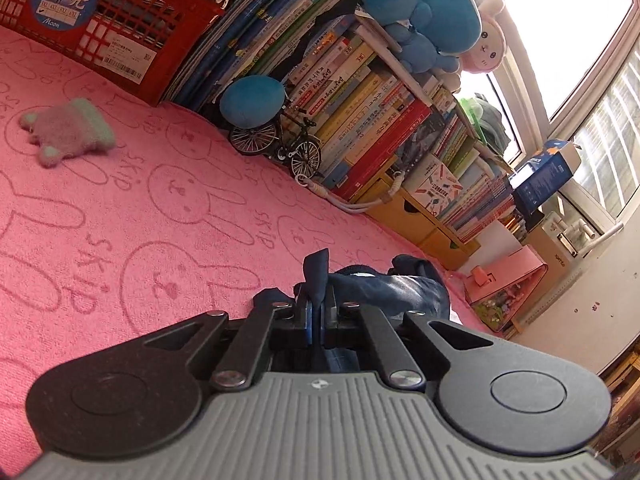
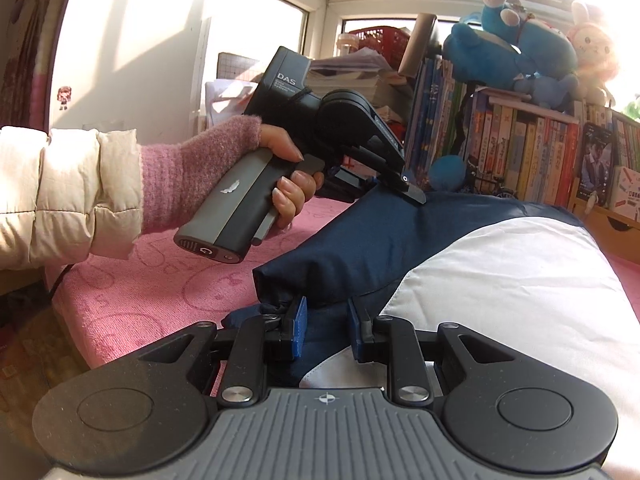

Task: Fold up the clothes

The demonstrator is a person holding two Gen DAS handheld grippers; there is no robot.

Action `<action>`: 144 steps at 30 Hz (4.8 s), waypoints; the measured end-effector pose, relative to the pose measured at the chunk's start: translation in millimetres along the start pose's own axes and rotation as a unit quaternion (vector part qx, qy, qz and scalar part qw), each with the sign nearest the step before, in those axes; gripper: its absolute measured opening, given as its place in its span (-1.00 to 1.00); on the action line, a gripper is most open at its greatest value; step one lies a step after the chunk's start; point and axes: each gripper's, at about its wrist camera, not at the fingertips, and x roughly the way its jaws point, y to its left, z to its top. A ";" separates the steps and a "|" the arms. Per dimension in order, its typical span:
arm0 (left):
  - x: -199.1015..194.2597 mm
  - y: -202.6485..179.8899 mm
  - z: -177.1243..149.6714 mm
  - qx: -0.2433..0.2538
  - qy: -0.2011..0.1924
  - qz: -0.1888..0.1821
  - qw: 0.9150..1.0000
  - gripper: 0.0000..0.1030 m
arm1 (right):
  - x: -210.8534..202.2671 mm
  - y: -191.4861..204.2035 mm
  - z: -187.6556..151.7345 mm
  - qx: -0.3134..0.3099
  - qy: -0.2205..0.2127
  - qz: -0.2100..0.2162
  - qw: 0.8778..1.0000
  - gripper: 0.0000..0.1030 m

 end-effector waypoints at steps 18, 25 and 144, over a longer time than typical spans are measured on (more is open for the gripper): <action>-35.8 -111.4 -53.9 0.288 0.029 0.276 0.917 -0.32 | -11.1 -11.7 1.4 0.058 -0.012 0.058 0.997 -0.32; -28.9 -112.4 -58.3 0.273 0.048 0.298 0.914 -0.26 | -53.2 -42.1 15.4 0.071 -0.012 0.073 0.995 -0.03; 53.2 -140.4 -44.4 0.328 0.056 0.268 0.904 0.09 | 55.3 -361.1 -22.0 0.409 0.067 0.107 0.904 0.62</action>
